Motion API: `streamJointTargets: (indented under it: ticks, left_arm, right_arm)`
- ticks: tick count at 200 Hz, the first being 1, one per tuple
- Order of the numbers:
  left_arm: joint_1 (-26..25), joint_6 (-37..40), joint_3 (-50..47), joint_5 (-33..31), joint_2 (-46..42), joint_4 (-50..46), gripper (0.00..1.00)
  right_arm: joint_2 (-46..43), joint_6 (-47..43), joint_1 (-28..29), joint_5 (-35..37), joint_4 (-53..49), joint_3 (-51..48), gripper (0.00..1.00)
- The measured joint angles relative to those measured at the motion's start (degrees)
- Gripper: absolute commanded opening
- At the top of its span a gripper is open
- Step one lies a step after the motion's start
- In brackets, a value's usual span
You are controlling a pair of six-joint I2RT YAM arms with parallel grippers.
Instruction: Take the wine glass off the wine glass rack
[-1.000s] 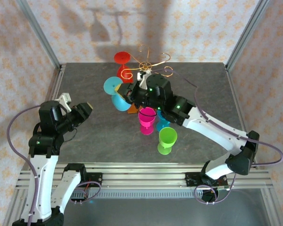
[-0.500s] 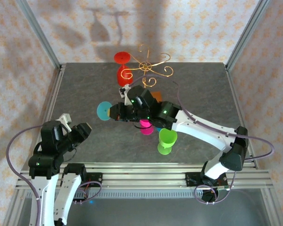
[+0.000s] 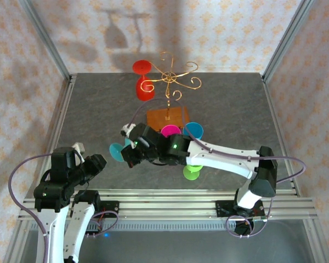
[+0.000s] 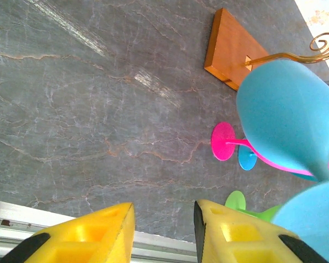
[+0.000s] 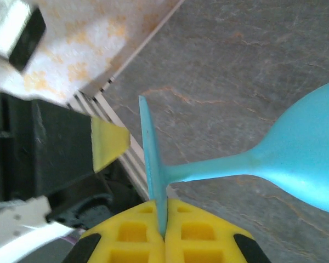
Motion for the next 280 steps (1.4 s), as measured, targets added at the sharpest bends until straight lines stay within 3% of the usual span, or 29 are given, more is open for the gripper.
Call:
streamJointTargets:
  ticks: [53, 144, 205, 280]
  left_arm:
    - [0.0, 0.02, -0.52, 0.17, 0.0, 0.04, 0.47]
    - [0.0, -1.22, -1.51, 6.12, 2.82, 4.17, 0.58]
    - [0.0, -3.98, -2.71, 10.38, 6.88, 9.14, 0.58]
    - [0.0, -7.02, -5.05, 13.64, 7.93, 14.32, 0.56]
  right_arm:
    - [0.0, -10.36, 5.79, 12.57, 3.54, -8.37, 0.0]
    - [3.72, -23.32, 8.87, 34.05, 19.78, -17.62, 0.0]
    - [6.51, -30.62, 10.19, 41.9, 30.01, -17.97, 0.0]
    - [8.79, -34.56, 11.1, 46.14, 34.88, -18.62, 0.0]
